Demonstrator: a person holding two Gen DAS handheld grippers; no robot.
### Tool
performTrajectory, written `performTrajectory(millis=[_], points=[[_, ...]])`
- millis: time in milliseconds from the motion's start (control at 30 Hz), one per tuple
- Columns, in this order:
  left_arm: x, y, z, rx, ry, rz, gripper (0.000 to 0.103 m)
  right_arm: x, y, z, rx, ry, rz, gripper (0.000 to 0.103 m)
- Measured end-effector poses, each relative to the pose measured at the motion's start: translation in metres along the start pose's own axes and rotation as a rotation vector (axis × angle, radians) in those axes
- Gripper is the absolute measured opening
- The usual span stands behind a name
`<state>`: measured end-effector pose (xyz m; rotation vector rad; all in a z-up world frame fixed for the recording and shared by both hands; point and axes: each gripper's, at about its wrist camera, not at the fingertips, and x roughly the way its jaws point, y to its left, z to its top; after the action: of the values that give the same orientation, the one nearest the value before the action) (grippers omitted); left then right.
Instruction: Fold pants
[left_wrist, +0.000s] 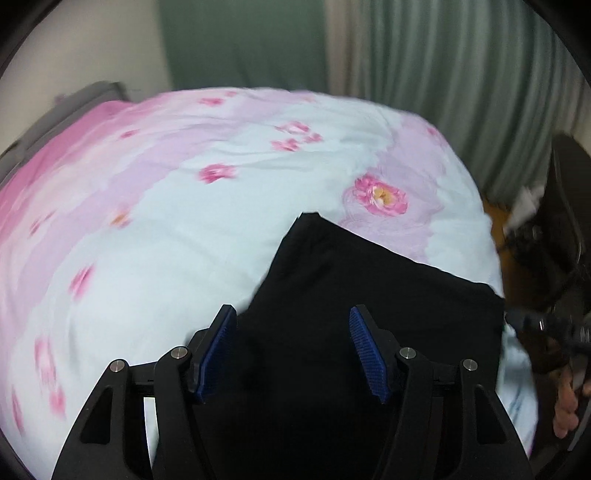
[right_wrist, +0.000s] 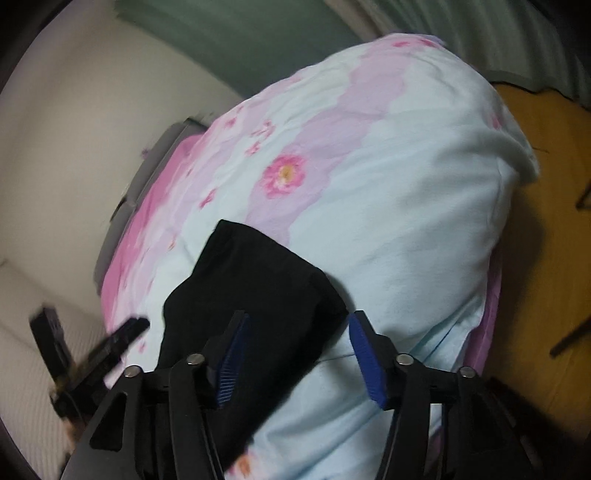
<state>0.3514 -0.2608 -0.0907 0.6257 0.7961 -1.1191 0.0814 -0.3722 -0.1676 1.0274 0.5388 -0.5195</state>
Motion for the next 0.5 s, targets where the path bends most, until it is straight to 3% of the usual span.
performTrajectory(millis=[233,400,500], points=[[0.078,0.009,0.057,0.133,0.154,-0.187,0.061,0.032,0.004,-0.008,0.029,0.04,-0.028,0.058],[0.129,0.016,0.064,0.164,0.272,-0.203,0.057,0.045,0.004,-0.007,0.005,0.041,-0.039,0.06],[0.14,0.015,0.06,0.171,0.278,-0.221,0.057,0.052,0.002,-0.006,0.019,0.06,-0.051,0.06]])
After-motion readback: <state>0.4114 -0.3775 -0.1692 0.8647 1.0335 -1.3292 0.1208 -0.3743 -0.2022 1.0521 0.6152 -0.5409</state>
